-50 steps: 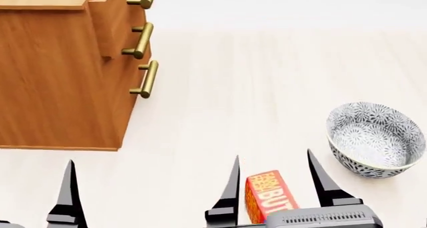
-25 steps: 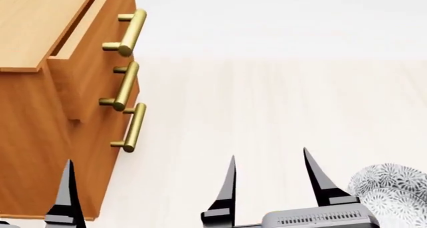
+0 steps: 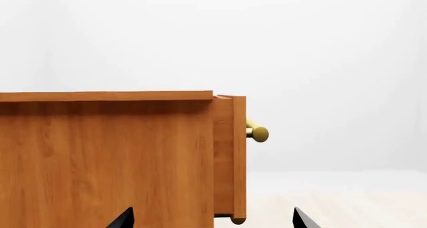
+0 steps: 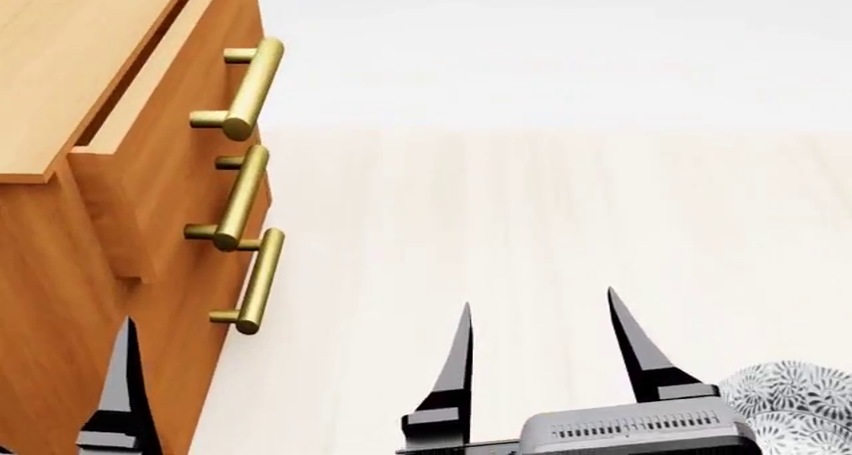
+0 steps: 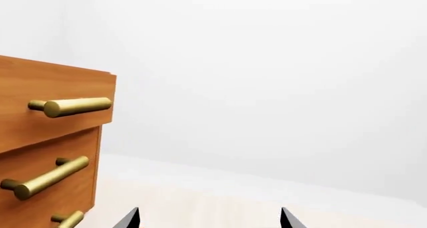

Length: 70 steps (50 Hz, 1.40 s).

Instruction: Close the top drawer of the cabinet and put the bowl on top of it.

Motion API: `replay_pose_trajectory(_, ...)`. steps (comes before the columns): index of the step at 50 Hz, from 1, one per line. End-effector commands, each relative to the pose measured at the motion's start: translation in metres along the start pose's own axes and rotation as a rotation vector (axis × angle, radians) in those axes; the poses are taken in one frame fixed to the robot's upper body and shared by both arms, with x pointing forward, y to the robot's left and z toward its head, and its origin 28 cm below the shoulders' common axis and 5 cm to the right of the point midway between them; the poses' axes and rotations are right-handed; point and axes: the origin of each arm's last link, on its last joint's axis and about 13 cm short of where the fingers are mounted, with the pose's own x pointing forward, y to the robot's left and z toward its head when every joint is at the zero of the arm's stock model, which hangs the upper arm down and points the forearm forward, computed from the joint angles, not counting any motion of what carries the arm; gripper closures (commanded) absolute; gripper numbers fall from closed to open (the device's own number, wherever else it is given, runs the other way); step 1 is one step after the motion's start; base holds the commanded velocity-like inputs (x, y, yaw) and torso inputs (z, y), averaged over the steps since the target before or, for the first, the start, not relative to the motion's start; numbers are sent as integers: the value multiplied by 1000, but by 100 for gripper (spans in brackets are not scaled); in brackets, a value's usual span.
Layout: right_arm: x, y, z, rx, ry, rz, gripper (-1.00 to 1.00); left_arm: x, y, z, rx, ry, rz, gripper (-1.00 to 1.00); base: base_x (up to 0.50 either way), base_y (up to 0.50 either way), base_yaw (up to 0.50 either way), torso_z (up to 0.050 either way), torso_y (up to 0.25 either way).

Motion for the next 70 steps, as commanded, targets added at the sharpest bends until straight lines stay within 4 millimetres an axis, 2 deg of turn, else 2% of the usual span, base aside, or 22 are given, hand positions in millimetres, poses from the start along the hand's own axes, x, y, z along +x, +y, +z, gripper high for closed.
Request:
replay_pose_trajectory(1,17,-5,2,-15,21,-10,-100,-3,1,2,0,-5,1,-100,0,0,0,0,0)
replay_pose_trajectory(8,63,-15,14,-81,59,-35,-100,-4,0,3,-1,-9,-1,-100,0,0,0,0,0)
replay_pose_trajectory(11,83,-15,27,-96,60,-27,-100,-5,0,4,-2,-12,-2,-100,0,0,0,0,0)
replay_pose_trajectory(18,116,-10,38,-122,79,-24,-100,-6,0,6,-1,-15,-3,-100,0,0,0,0,0)
replay_pose_trajectory(19,141,-5,48,-132,90,-24,-100,-7,0,8,-3,-19,-5,-100,0,0,0,0,0)
replay_pose_trajectory(27,172,1,61,-153,93,-28,-100,-8,0,10,-5,-22,-8,-100,0,0,0,0,0)
replay_pose_trajectory(28,192,39,80,-229,-35,54,-100,-7,0,8,-6,-15,-10,-100,0,0,0,0,0)
replay_pose_trajectory(29,199,36,56,-254,83,43,-100,-7,0,8,-6,-16,-11,-100,0,0,0,0,0)
replay_pose_trajectory(30,201,34,44,-274,145,36,-100,-7,0,8,-5,-16,-12,-100,0,0,0,0,0)
replay_pose_trajectory(42,205,38,45,-277,145,46,-100,-7,1,8,-7,-18,-12,-100,0,0,0,0,0)
replay_pose_trajectory(57,225,61,35,-274,138,111,-100,-5,3,6,-1,-13,-8,-100,0,0,0,0,0)
replay_pose_trajectory(70,216,75,20,-277,140,180,-100,0,8,4,1,-5,1,-100,0,0,0,0,0)
